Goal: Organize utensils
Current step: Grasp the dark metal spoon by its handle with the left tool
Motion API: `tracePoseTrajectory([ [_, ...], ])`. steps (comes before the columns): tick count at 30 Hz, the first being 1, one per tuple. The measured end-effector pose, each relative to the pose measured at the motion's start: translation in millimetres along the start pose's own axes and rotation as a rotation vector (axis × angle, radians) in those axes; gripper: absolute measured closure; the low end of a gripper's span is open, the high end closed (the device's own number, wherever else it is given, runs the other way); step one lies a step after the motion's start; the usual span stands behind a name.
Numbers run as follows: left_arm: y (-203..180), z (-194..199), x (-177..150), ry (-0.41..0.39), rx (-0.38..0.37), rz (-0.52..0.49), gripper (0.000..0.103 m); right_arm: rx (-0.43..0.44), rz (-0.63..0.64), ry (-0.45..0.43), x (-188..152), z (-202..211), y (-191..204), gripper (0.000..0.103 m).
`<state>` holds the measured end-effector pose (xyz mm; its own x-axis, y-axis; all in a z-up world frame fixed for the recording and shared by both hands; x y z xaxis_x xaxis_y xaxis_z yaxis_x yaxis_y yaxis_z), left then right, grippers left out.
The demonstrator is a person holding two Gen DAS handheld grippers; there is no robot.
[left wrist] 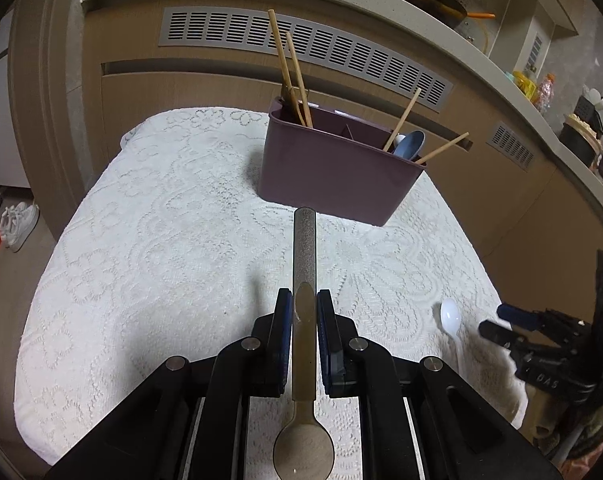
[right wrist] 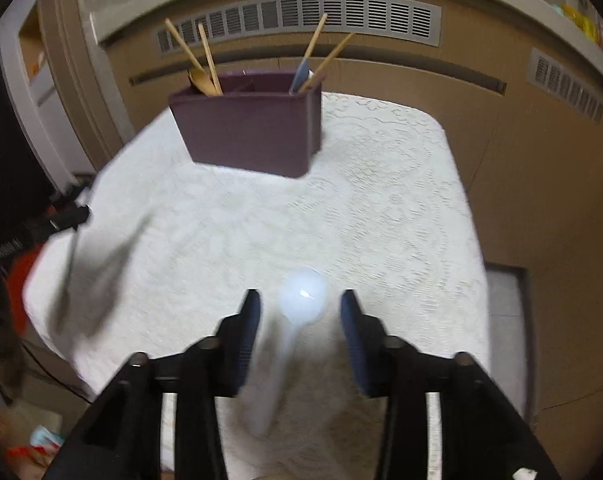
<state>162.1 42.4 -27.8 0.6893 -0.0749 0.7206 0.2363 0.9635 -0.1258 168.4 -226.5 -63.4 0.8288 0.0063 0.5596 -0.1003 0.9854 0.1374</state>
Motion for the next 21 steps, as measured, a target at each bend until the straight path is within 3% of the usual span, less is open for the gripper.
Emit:
tracePoseTrajectory([
  [9, -7.0, 5.4, -4.6, -0.004, -0.007, -0.016, 0.09, -0.059, -0.05, 0.097, 7.2, -57.6, 0.2, 0.05],
  [12, -7.7, 8.0, -6.1, -0.006, -0.011, -0.02, 0.091, -0.053, -0.059, 0.112, 11.8, -60.8, 1.1, 0.071],
  [13, -7.9, 7.3, -6.2, -0.003, -0.01, -0.023, 0.091, -0.033, -0.056, 0.114, 12.9, -57.7, 3.0, 0.071],
  [21, -9.2, -40.7, -10.1, 0.198, 0.019, -0.067, 0.084, 0.006, -0.017, 0.058, 12.0, -27.6, 20.2, 0.071],
])
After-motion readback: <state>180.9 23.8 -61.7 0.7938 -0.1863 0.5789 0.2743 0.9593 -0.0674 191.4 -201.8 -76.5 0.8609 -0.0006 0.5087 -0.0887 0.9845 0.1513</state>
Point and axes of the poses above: each gripper's, at about its wrist camera, not at the fingertips, and z roughly against the way its jaws point, y to its left, x to its top, the point moved 1 cm from there along -z, roughly the way its jaws point, and after that the axes turned 13 degrees about -z, right-handed, at the moved point
